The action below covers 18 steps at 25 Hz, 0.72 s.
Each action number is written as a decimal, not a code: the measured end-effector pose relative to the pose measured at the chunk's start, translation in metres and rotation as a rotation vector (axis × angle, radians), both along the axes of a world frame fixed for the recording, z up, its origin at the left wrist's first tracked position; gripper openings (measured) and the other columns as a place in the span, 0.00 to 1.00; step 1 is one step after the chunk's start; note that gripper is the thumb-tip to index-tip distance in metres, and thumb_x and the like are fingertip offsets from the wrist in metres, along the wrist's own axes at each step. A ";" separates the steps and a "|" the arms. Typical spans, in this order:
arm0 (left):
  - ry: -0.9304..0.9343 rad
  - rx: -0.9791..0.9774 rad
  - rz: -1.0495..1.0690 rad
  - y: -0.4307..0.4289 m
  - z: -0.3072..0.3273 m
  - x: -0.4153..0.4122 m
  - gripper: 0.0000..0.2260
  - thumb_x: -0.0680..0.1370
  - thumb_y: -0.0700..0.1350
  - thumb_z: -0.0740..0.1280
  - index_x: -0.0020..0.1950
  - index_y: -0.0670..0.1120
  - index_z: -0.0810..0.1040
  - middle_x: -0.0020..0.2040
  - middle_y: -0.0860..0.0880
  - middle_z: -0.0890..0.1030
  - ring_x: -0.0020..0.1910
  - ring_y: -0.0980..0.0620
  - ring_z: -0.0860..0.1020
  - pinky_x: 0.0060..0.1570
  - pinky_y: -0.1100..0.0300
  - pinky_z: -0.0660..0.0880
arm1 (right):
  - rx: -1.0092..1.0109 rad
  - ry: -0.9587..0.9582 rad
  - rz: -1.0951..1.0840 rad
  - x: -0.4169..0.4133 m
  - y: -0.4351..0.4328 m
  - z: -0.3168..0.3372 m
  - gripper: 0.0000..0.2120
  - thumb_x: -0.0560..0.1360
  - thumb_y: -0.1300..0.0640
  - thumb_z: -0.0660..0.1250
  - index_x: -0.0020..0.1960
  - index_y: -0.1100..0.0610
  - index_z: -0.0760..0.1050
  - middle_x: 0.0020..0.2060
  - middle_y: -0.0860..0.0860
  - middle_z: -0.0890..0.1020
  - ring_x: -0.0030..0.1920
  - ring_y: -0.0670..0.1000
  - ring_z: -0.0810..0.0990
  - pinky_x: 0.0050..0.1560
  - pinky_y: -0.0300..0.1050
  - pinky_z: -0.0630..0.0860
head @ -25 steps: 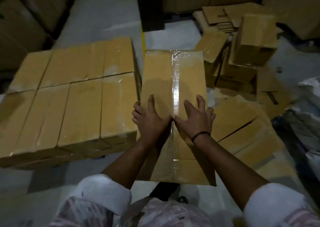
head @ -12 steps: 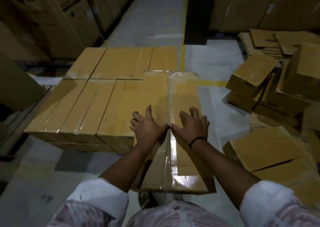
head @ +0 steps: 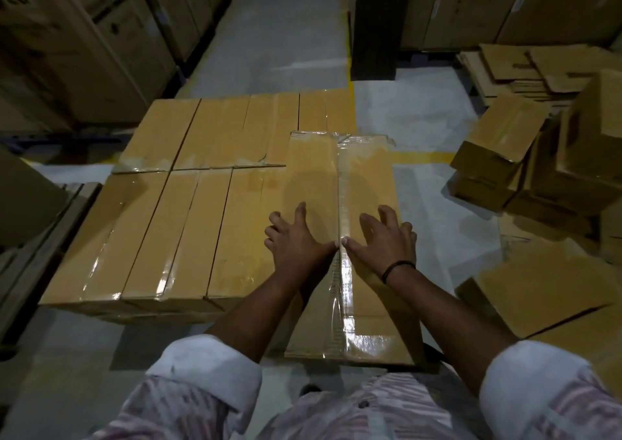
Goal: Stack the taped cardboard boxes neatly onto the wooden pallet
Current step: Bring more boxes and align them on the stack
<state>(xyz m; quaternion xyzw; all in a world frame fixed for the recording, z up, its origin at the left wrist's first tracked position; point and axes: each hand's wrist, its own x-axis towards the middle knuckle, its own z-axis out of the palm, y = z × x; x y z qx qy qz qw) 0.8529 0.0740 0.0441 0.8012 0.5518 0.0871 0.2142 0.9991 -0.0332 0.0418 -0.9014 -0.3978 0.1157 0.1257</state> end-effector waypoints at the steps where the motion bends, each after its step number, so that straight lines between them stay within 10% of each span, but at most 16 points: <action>1: 0.003 -0.009 -0.009 0.008 -0.004 0.002 0.52 0.62 0.76 0.72 0.79 0.58 0.57 0.73 0.40 0.56 0.69 0.36 0.62 0.68 0.42 0.64 | -0.002 -0.002 -0.001 0.003 0.008 -0.004 0.30 0.70 0.26 0.62 0.66 0.41 0.71 0.76 0.50 0.59 0.66 0.66 0.66 0.65 0.59 0.66; 18: 0.003 -0.329 0.032 0.165 -0.073 0.107 0.45 0.71 0.56 0.78 0.82 0.55 0.57 0.80 0.43 0.54 0.76 0.34 0.58 0.69 0.38 0.68 | -0.240 0.136 0.281 0.144 0.146 -0.080 0.34 0.73 0.35 0.67 0.74 0.44 0.60 0.79 0.52 0.47 0.72 0.69 0.57 0.71 0.63 0.63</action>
